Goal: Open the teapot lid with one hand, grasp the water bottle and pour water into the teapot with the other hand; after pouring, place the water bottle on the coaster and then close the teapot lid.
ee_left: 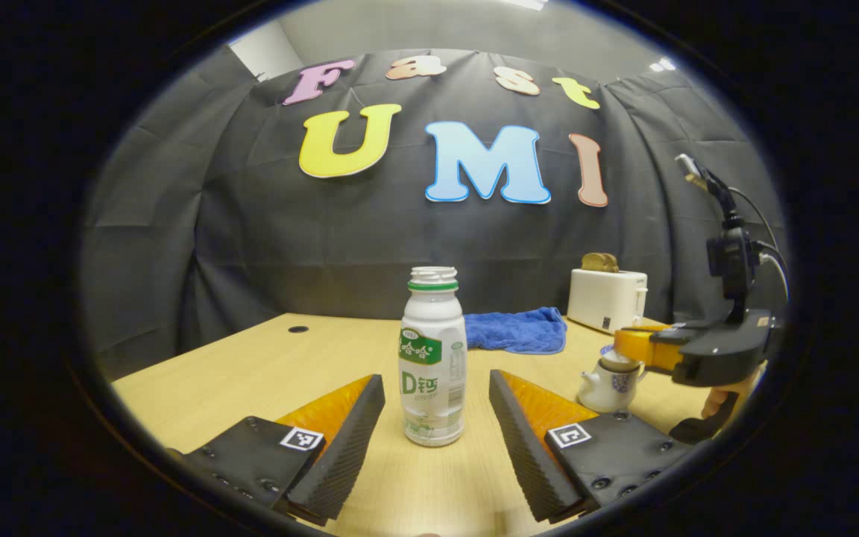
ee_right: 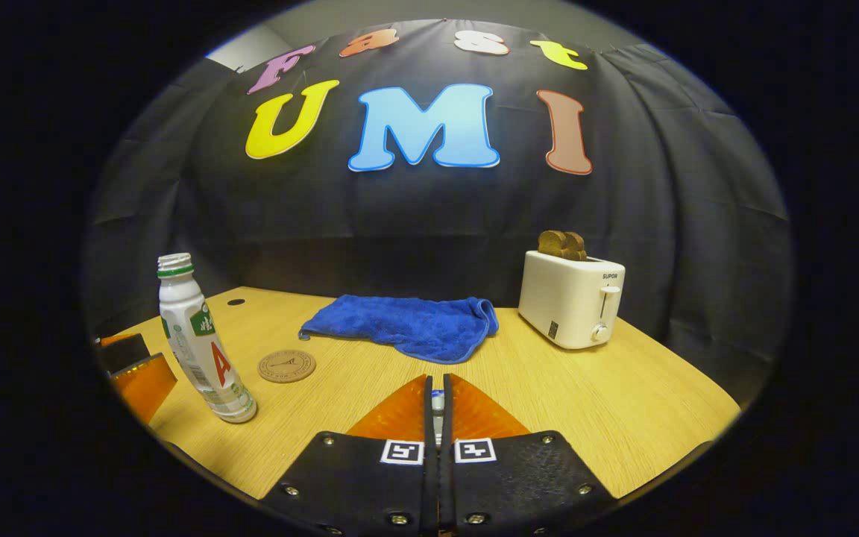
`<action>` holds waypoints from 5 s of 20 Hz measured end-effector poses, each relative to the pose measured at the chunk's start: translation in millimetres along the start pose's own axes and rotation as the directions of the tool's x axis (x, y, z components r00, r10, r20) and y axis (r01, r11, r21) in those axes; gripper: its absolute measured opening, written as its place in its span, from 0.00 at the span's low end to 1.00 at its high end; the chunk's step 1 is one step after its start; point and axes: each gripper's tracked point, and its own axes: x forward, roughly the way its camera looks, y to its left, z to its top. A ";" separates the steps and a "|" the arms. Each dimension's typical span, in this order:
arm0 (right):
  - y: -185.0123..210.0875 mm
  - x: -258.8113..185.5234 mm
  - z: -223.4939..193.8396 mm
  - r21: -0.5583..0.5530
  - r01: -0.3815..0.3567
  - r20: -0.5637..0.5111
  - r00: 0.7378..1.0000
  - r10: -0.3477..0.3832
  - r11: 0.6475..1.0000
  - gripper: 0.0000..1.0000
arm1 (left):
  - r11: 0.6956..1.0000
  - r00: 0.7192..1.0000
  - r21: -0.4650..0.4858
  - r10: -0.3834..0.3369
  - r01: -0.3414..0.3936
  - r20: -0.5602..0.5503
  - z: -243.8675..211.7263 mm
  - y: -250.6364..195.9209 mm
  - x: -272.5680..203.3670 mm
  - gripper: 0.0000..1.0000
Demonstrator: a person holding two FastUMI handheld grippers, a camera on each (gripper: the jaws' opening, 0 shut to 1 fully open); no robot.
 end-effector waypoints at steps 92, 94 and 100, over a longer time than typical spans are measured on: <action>-164.8 32.9 0.4 0.312 0.198 0.016 0.977 -0.214 0.929 0.01 | -0.217 0.994 0.974 0.066 -0.069 0.085 10.4 -111.5 70.7 0.84; -164.7 33.0 0.8 0.316 0.196 0.016 0.977 -0.212 0.928 0.01 | -0.221 0.994 0.973 0.063 -0.071 0.087 9.7 -114.5 69.8 0.79; -164.2 32.3 1.3 0.321 0.191 0.015 0.978 -0.207 0.928 0.01 | -0.242 0.993 0.967 0.059 -0.083 0.100 9.4 -115.9 68.4 0.79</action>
